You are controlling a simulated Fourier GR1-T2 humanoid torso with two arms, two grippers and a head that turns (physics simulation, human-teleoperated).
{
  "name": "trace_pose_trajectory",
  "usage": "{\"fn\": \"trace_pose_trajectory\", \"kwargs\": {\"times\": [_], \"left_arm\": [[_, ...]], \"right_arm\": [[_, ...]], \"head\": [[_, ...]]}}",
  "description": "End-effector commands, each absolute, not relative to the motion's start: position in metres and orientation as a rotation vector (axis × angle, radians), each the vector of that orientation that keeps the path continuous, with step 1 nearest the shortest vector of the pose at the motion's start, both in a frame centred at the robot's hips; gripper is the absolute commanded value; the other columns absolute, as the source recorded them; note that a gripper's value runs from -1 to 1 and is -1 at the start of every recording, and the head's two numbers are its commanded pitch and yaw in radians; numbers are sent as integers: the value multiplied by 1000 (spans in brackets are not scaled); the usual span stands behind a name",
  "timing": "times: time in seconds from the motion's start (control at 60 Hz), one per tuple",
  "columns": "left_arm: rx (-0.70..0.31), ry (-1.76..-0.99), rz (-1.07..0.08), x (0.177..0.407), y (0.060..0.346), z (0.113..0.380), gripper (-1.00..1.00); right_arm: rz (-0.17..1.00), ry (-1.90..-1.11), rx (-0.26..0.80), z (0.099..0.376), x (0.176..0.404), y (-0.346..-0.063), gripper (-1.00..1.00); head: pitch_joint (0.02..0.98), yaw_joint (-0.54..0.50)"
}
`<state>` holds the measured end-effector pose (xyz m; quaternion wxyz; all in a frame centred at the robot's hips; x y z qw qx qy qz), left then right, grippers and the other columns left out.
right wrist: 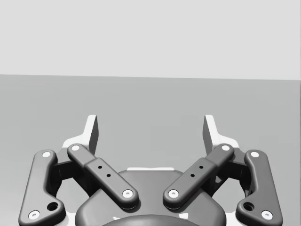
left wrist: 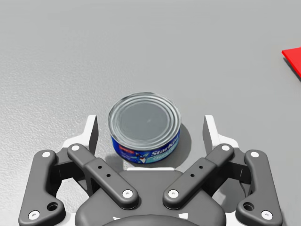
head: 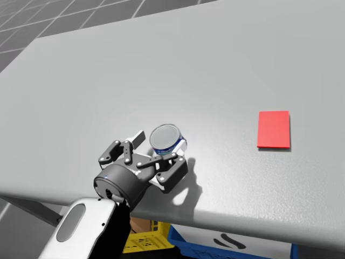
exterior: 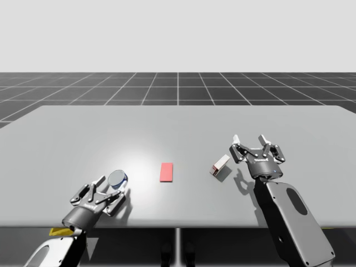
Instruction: Look at the card. If it is red, pick the object on the left. If it is green, pick the object on the right.
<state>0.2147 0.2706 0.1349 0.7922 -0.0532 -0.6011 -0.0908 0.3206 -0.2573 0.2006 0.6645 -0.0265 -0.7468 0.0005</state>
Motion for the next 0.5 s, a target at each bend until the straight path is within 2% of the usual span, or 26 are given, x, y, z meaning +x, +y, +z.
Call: {"fn": "trace_pose_trajectory", "kwargs": {"times": [0.017,0.167,0.433,0.5], "left_arm": [[-96,-1283,-196,228,265,131,-1000],[-65,-1283,-184,237,265,126,-1000],[-90,-1219,-171,238,264,115,-1000],[-89,-1219,-173,237,264,115,-630]], "right_arm": [[0,-1688,-60,201,320,-258,-1000],[-2,-1687,-59,201,320,-258,-1000],[-3,-1689,-58,201,320,-259,-1000],[-3,-1689,-58,201,321,-259,-1000]], "head": [[892,404],[891,399],[888,397],[885,397]]}}
